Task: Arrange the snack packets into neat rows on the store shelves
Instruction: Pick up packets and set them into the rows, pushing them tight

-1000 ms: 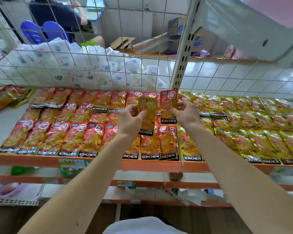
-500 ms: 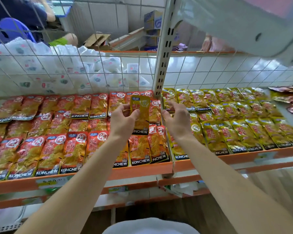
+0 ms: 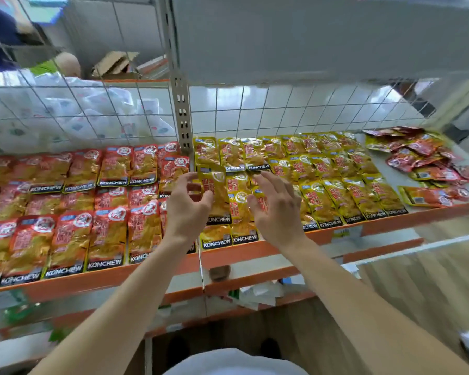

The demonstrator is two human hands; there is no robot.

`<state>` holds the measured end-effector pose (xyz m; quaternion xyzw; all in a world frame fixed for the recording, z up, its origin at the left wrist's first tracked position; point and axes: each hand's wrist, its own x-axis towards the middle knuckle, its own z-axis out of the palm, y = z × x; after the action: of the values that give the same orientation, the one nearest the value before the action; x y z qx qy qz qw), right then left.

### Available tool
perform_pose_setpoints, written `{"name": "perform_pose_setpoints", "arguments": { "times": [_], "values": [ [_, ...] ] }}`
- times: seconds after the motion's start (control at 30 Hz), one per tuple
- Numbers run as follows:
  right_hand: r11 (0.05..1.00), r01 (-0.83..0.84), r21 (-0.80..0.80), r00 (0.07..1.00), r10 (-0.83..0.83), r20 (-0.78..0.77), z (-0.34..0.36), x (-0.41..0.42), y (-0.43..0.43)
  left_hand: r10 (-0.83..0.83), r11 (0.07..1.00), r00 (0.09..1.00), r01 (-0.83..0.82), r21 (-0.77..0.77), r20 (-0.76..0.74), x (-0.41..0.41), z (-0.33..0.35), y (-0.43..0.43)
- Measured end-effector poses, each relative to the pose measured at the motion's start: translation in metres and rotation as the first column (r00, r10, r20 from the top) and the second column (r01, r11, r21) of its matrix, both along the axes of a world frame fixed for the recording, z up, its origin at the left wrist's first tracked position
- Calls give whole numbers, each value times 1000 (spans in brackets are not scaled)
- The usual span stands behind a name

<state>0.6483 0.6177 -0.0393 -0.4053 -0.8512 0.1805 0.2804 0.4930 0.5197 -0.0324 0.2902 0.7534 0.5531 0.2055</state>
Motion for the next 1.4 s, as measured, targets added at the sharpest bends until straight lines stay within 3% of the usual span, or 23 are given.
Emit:
{"name": "perform_pose_setpoints", "arguments": {
  "times": [0.17, 0.23, 0.6, 1.0, 1.27, 1.4],
  "values": [
    [995, -95, -25, 987, 97, 125, -7, 4, 11, -7, 999, 931, -5, -32, -365, 18, -6, 3],
    [990, -134, -37, 981, 138, 138, -8, 2, 14, 25, 998, 904, -46, -39, -428, 19, -11, 5],
    [971, -226, -83, 949, 238, 205, -5, -21, 34, 151, 984, 899, -178, -28, -411, -3, -11, 43],
    [964, -233, -130, 915, 262, 306, -3, -46, 59, -130, 948, 821, -61, -312, -555, -40, -15, 63],
    [960, -240, -146, 914, 274, 299, -7, -48, 64, -169, 931, 819, -50, -362, -548, -40, -22, 51],
    [954, -255, -156, 907, 292, 305, -10, -51, 63, -168, 937, 769, -71, -343, -617, -33, -24, 46]
  ]
}}
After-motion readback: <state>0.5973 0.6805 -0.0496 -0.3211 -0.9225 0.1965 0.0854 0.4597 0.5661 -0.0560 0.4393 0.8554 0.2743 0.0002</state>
